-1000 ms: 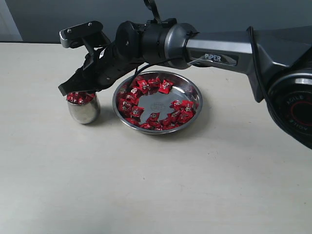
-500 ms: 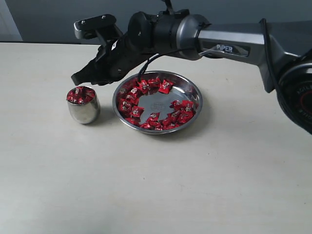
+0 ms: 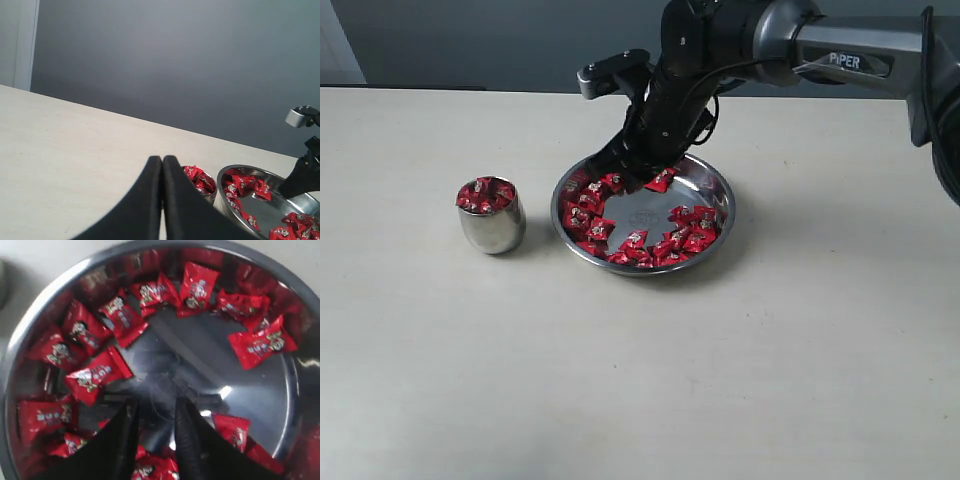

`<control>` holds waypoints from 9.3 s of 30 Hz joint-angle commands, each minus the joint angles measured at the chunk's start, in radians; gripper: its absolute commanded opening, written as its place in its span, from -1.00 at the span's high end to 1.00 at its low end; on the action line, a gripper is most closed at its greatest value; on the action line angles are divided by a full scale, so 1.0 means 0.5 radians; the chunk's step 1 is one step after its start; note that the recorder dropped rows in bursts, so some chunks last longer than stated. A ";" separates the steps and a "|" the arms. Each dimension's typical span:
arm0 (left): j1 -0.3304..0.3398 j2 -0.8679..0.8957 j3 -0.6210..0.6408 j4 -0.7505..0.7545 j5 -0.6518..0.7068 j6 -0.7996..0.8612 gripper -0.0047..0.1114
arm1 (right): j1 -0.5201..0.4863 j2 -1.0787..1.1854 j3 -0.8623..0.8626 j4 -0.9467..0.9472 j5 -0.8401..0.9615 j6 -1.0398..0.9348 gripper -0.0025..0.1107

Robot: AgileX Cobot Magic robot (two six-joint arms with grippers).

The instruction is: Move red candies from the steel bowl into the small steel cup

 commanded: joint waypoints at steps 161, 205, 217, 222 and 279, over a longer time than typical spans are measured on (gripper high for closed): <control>0.003 -0.010 0.008 -0.020 -0.009 -0.001 0.91 | -0.020 0.268 0.017 0.650 -0.223 -0.259 0.07; 0.003 -0.010 0.008 -0.020 -0.009 0.003 0.91 | -0.020 -0.017 0.017 0.611 -0.218 -0.259 0.74; 0.003 -0.010 0.008 -0.020 -0.009 0.003 0.91 | -0.020 0.126 0.017 0.515 -0.113 -0.306 0.15; 0.003 -0.010 0.008 -0.020 -0.009 0.003 0.91 | -0.020 0.176 0.017 0.519 -0.142 -0.306 0.33; 0.003 -0.010 0.008 -0.020 -0.009 0.003 0.91 | 0.036 0.132 0.017 0.459 -0.205 -0.298 0.73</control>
